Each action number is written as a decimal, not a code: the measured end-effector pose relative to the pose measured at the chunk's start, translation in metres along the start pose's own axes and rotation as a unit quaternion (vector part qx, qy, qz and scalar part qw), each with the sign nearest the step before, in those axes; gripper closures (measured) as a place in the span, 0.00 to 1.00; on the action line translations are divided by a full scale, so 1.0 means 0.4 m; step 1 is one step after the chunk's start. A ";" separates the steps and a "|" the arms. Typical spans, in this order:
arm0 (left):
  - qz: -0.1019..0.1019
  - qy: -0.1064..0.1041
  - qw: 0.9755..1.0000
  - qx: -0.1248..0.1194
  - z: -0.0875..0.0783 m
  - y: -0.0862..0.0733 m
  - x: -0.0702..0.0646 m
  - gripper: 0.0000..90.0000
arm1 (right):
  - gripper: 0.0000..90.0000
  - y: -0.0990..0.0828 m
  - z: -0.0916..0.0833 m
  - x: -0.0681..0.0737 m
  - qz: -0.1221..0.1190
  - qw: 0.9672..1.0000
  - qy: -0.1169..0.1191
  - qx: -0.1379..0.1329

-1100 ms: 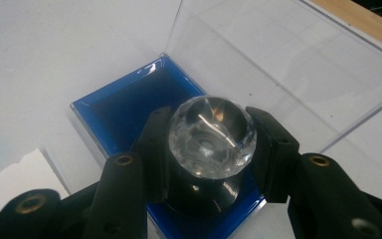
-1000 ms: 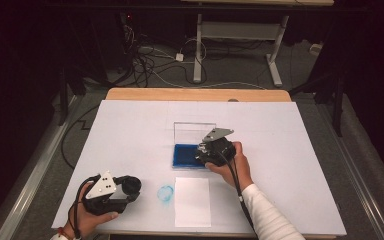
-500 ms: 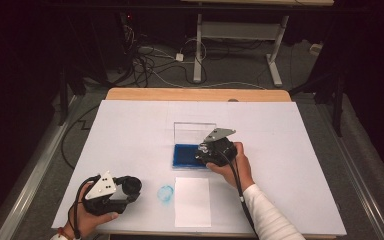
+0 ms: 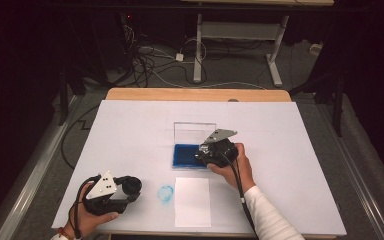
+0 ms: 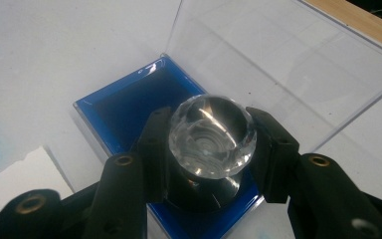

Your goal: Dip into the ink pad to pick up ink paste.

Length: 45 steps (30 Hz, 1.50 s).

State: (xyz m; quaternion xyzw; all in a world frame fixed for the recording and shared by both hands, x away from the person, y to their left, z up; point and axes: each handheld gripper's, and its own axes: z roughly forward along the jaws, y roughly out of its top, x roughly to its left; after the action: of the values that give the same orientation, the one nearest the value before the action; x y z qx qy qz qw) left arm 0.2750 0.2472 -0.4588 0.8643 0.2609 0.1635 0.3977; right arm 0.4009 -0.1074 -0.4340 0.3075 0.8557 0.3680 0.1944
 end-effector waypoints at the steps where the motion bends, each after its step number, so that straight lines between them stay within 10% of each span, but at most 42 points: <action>1: -0.001 0.000 1.000 0.000 0.000 0.000 0.001 0.41 | 0.63 -0.001 -0.002 -0.003 0.002 1.000 0.001 -0.003; 26: -0.003 0.002 1.000 0.003 0.014 0.005 0.012 0.41 | 0.63 0.033 -0.200 0.001 -0.007 0.994 0.025 -0.106; 45: 0.007 0.001 1.000 0.006 0.014 0.010 0.001 0.41 | 0.63 0.032 -0.266 0.039 -0.026 0.991 0.038 -0.128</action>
State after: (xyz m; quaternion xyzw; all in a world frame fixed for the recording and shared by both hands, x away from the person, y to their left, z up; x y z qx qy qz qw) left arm 0.2795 0.2420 -0.4593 0.8683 0.2557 0.1656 0.3914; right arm 0.3348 -0.1442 -0.3566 0.2434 0.8162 0.4804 0.2092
